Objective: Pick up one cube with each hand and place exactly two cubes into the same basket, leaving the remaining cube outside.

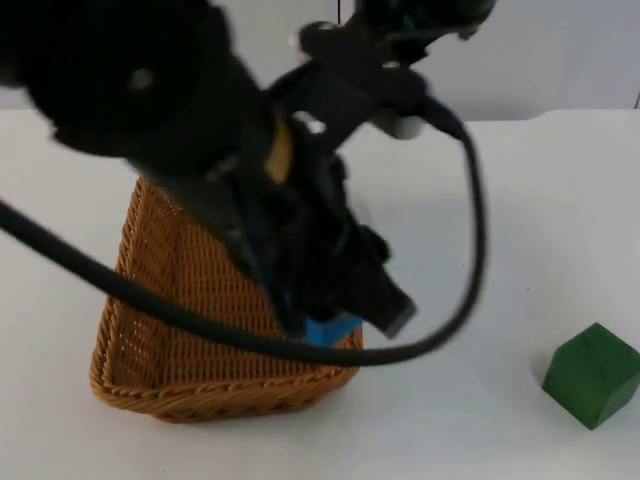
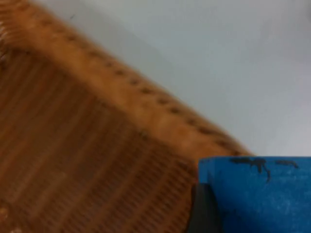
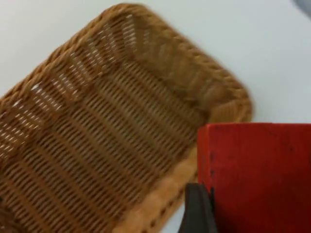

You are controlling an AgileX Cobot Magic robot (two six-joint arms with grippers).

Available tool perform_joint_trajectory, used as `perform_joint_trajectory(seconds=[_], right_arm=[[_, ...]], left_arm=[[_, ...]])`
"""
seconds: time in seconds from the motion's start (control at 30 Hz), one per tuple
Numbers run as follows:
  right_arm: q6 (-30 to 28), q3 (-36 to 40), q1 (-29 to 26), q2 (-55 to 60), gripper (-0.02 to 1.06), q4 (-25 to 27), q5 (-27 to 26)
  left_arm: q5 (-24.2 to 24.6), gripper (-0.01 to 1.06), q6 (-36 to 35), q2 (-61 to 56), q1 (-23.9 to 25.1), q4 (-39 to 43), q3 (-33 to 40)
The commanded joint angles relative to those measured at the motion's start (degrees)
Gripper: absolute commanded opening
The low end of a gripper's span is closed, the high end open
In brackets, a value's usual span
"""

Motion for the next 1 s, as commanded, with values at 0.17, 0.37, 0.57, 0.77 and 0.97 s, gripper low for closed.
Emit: perform_joint_trajectory(seconds=[0.17,0.37,0.57,0.77,0.97], right_arm=[[-0.4,-8.6,3.6,6.2,0.0,0.2,3.9],[1.2,-17.2,4.9,14.7,0.0,0.4,5.5],[1.2,-20.1,5.0,19.3,0.0,3.7,5.5],[1.2,-20.2,5.0,22.6,0.0,3.7,4.6],[1.2,-20.2,5.0,24.8,0.0,4.8,2.6]], left_arm=[[-4.7,0.0,-2.4,-1.1,5.0,1.1,3.7],[-11.0,0.0,-2.5,-1.1,10.5,1.1,7.4],[-14.6,0.0,-2.5,-0.5,11.5,2.5,8.0],[-15.2,0.0,-2.5,1.4,11.5,4.8,8.0],[-15.8,0.0,-2.5,6.4,11.5,6.4,8.0]])
